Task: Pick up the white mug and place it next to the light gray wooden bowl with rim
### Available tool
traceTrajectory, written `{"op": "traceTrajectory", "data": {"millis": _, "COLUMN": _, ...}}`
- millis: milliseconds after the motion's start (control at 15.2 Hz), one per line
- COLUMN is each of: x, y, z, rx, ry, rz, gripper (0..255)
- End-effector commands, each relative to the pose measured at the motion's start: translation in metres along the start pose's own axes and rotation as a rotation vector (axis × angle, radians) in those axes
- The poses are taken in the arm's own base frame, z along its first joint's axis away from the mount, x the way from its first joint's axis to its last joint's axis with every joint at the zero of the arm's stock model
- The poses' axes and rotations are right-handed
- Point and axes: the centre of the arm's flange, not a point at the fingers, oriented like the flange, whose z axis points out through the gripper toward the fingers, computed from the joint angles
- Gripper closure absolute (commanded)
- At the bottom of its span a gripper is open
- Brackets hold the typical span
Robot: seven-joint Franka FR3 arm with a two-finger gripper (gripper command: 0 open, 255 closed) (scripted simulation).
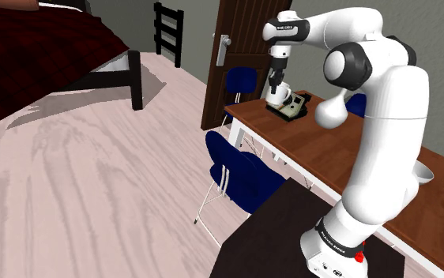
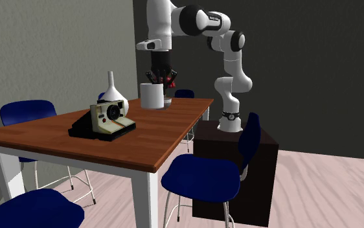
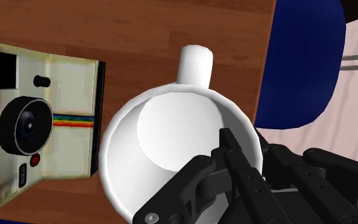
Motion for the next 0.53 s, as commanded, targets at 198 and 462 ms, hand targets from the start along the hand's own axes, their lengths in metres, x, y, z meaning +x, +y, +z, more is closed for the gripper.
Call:
{"op": "traceTrajectory", "data": {"millis": 198, "x": -0.004, "y": 0.000, "z": -0.027, "rx": 0.000, "ry": 0.000, "rz": 0.000, "gripper": 255}}
{"op": "traceTrajectory", "data": {"millis": 462, "x": -0.019, "y": 0.006, "z": -0.039, "rx": 0.000, "ry": 0.000, "rz": 0.000, "gripper": 255}}
